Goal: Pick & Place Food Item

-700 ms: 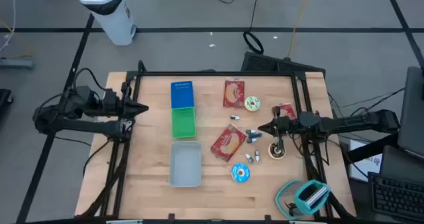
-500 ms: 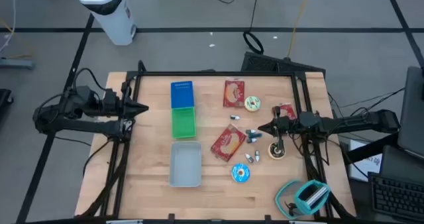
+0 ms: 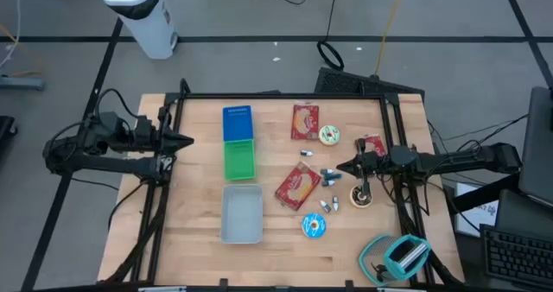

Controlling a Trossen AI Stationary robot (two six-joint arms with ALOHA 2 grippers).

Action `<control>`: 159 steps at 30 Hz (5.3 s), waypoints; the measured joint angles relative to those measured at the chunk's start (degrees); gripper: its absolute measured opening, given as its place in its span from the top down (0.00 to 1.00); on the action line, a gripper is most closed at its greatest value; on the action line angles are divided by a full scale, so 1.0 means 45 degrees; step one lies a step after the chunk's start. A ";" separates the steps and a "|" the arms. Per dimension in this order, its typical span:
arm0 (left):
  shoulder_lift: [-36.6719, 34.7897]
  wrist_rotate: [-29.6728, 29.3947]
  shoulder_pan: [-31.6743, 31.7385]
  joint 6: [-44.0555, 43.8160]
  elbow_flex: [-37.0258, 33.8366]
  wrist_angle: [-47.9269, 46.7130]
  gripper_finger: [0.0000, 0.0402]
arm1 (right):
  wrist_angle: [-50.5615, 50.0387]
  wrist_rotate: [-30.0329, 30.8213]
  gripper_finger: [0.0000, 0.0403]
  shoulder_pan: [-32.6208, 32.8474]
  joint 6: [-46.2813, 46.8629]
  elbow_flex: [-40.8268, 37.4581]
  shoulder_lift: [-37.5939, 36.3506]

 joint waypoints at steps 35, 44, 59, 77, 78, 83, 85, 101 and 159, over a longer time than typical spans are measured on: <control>-0.0001 0.0001 0.0000 0.0000 0.0000 0.0000 0.95 | 0.0000 0.0004 0.99 0.0001 0.0000 0.0000 0.0000; -0.0001 0.0003 0.0000 0.0000 0.0000 0.0003 0.95 | -0.0001 0.0003 0.99 0.0000 -0.0001 0.0000 0.0000; -0.0002 0.0000 0.0000 0.0000 0.0000 0.0002 0.95 | 0.0000 0.0004 0.99 0.0004 -0.0002 0.0000 0.0000; 0.0000 0.0005 0.0000 0.0000 0.0000 0.0004 0.95 | 0.0000 0.0002 0.99 0.0004 0.0000 0.0000 0.0000; -0.0001 0.0000 0.0000 0.0000 0.0000 0.0004 0.95 | 0.0000 0.0001 0.99 0.0003 0.0000 0.0000 0.0000; -0.0003 0.0003 0.0000 0.0000 0.0000 0.0002 0.95 | 0.0456 -0.0001 0.99 0.0000 0.0055 0.0000 0.0005; -0.0003 0.0003 0.0000 0.0000 0.0000 0.0000 0.95 | 0.1374 -0.0011 0.99 0.0004 0.0758 0.0000 0.0005; -0.0002 0.0002 0.0000 0.0000 0.0000 0.0003 0.95 | 0.6146 0.0387 0.99 -0.0001 0.3434 0.0000 0.0005; -0.1180 0.0573 -0.0029 0.0682 -0.6333 0.4463 0.95 | 0.4802 0.0333 0.42 0.0140 0.1530 0.1219 0.1124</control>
